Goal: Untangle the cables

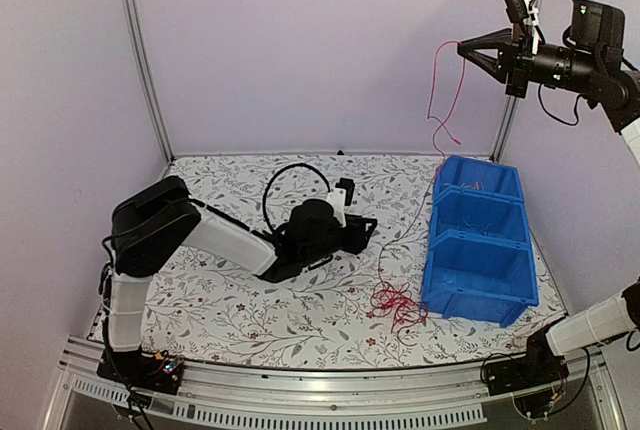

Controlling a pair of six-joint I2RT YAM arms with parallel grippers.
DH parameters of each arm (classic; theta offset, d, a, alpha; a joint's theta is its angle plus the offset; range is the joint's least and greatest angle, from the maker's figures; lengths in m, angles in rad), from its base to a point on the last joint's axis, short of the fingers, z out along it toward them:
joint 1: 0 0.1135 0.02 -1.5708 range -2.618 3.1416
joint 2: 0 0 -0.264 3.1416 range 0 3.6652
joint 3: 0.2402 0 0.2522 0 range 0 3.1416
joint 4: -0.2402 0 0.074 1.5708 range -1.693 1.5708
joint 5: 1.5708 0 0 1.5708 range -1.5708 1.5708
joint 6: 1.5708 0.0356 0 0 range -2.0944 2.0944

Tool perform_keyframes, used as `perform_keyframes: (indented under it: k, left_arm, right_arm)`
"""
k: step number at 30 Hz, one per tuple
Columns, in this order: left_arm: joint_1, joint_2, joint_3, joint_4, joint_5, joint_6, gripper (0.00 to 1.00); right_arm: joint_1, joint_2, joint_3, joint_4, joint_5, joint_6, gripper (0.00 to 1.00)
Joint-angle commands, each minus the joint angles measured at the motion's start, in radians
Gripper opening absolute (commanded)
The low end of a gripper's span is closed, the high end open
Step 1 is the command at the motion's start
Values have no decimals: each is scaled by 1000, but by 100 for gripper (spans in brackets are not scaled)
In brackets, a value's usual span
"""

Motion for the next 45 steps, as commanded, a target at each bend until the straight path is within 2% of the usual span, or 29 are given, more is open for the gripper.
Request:
perform_keyframes:
  k: [1,7,13,20,26,28,32,35,39,45]
  left_arm:
    - [-102,-198,-177,289,-18,177,47]
    - [-177,-213,-188,207,56,303,53]
    - [-189,-115,-95,171,121,295,51]
    - [-187,-48,-22,140,170,287,34]
    - [-183,-49,-38,162,226,294,21]
    - [-181,-66,-62,170,237,283,23]
    - [-178,-130,-151,227,261,264,45]
    - [-175,-152,-192,271,253,272,54]
    - [-169,-164,-235,375,183,286,60]
    - [-143,-127,-121,346,187,244,62]
  right_arm:
    - [-1,-51,-53,69,8,30,0]
    - [-1,-50,-69,90,12,39,0]
    - [0,-38,-55,103,23,44,0]
    - [0,-36,-51,97,45,27,0]
    - [0,-49,-123,106,71,15,0]
    - [0,-55,-168,116,87,8,0]
    - [-1,-60,-274,126,86,1,0]
    - [1,-56,-350,148,66,2,0]
    - [2,-49,-413,186,15,39,0]
    - [10,-15,-436,196,-50,78,0]
